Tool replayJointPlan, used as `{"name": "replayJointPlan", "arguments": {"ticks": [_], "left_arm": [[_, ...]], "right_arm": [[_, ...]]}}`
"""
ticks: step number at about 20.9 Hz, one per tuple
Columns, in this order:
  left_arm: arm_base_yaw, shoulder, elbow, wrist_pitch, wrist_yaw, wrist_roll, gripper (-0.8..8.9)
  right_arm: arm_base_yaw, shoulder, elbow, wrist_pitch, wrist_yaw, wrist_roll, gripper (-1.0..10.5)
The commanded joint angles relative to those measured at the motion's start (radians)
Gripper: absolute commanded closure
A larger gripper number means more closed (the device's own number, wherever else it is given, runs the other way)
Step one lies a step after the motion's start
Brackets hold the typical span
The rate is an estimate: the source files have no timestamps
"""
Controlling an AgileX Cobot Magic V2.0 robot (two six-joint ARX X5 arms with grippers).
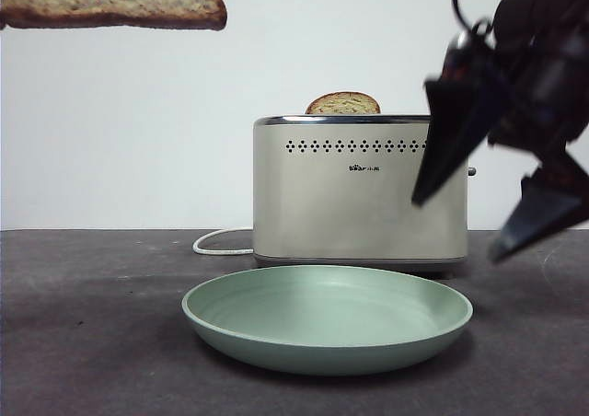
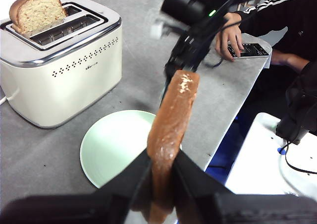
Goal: Take the bread from the toaster,put the bread on the plate,put the plate on the table
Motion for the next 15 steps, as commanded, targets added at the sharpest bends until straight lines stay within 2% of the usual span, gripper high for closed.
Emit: {"name": "replayJointPlan", "arguments": {"ticks": [1, 4, 8, 10, 15], "left_arm": [[-0.003, -0.003, -0.003, 0.015, 0.005, -0.014, 8.19], [-0.003, -0.003, -0.003, 0.032, 0.004, -0.014, 8.19], [-0.003, -0.003, -0.003, 0.051, 0.003, -0.032, 8.19], [-0.003, -0.003, -0.003, 0.053, 0.002, -0.033, 8.19], [-0.003, -0.003, -0.003, 0.052, 0.003, -0.037, 8.19]], "right_arm": [[0.005, 0.051, -0.001, 0.012, 0.047, 0.006, 4.9], [0.008, 0.103, -0.001, 0.029, 0.048, 0.003, 5.7], [0.04, 0.122, -0.001, 0.075, 0.053, 0.007, 5.8], [0.054, 0.127, -0.001, 0.098, 0.055, 0.011, 7.0], [0.056, 0.13, -0.003, 0.115, 0.058, 0.022, 7.5]]}}
